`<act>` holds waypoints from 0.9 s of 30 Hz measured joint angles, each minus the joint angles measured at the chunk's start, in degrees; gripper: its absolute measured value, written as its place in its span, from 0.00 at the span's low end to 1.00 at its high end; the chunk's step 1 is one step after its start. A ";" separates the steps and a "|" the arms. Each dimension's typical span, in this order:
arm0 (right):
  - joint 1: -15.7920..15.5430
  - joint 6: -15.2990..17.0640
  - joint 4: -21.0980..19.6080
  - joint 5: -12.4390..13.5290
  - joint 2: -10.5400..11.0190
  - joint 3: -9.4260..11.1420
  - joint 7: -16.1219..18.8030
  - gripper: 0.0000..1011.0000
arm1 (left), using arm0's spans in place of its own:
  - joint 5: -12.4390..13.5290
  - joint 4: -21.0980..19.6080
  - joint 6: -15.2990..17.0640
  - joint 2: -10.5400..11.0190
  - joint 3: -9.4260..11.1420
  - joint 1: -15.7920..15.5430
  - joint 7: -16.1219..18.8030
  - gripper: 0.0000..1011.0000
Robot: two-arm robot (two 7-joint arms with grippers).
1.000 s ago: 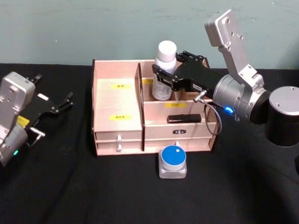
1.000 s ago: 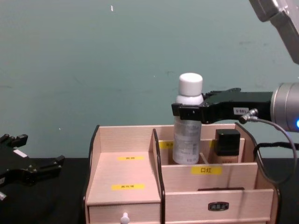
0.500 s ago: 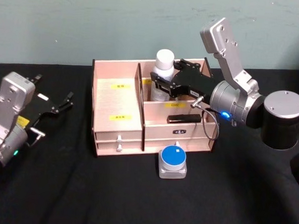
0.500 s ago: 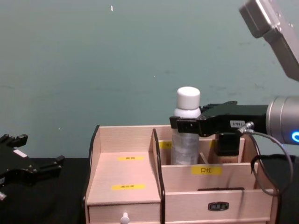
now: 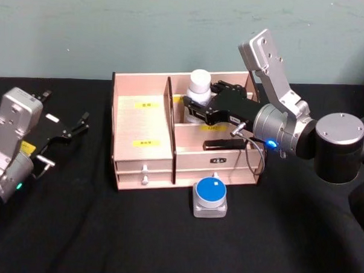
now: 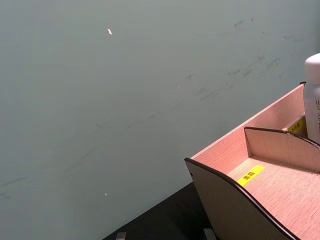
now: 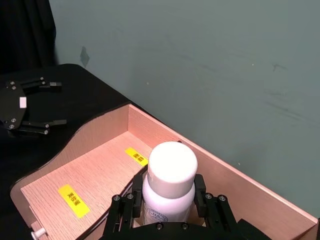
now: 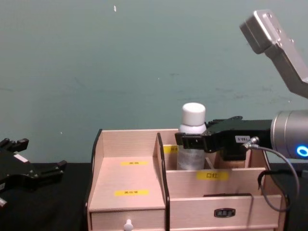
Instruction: Pick up the facial cleanser and watermelon frost from the table and place them into the tiered storage box.
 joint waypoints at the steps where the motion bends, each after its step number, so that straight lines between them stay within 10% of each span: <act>1: 0.04 0.01 0.13 -0.02 -0.03 -0.01 0.01 0.61 | 0.00 0.00 0.00 0.00 0.00 0.00 0.00 0.99; 27: 0.30 0.14 1.23 -0.42 -0.06 -0.19 0.17 0.71 | 0.00 0.00 0.00 0.00 0.00 0.00 0.00 0.99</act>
